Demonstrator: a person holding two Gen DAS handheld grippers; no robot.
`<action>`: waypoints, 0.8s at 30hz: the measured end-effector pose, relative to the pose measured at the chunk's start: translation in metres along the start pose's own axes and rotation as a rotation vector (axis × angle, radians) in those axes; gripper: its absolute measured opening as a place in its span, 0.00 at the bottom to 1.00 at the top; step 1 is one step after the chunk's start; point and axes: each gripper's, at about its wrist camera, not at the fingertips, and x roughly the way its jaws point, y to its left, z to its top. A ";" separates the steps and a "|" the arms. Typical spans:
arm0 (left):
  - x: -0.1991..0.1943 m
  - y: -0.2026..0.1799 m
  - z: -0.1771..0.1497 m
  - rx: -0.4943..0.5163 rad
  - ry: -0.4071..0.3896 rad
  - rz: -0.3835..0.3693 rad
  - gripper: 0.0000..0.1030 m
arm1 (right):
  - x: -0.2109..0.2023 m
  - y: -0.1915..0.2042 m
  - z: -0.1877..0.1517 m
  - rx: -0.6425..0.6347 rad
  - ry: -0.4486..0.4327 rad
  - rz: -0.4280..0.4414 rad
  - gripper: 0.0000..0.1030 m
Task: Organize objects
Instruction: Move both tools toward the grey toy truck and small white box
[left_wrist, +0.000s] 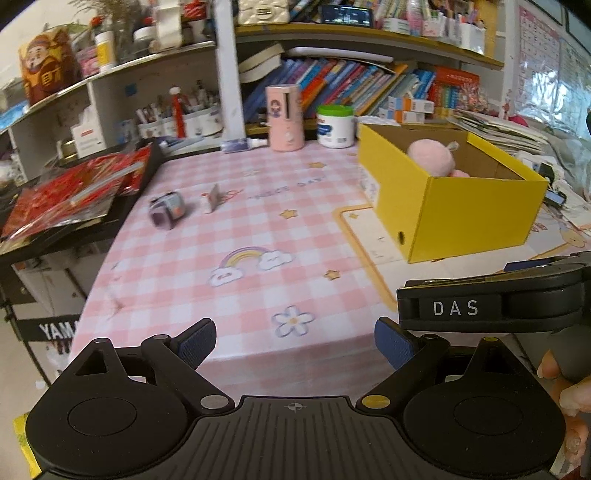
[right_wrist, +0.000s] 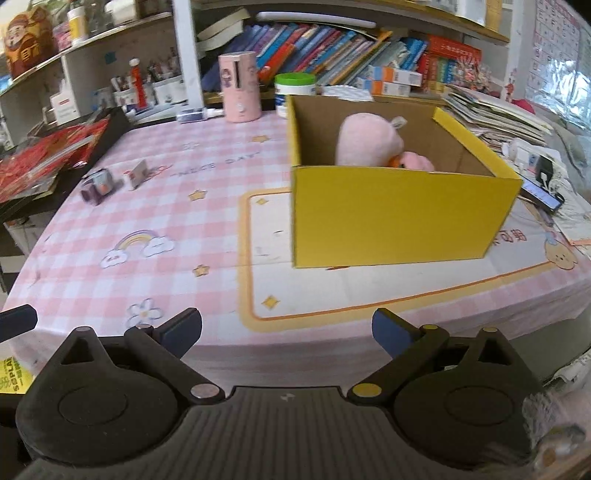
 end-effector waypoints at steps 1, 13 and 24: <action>-0.002 0.004 -0.002 -0.005 0.000 0.005 0.92 | -0.001 0.004 -0.001 -0.006 -0.001 0.005 0.97; -0.022 0.046 -0.022 -0.069 0.001 0.071 0.92 | -0.009 0.053 -0.012 -0.064 0.000 0.065 0.97; -0.033 0.074 -0.029 -0.145 -0.008 0.140 0.92 | -0.013 0.089 -0.010 -0.139 -0.019 0.134 0.97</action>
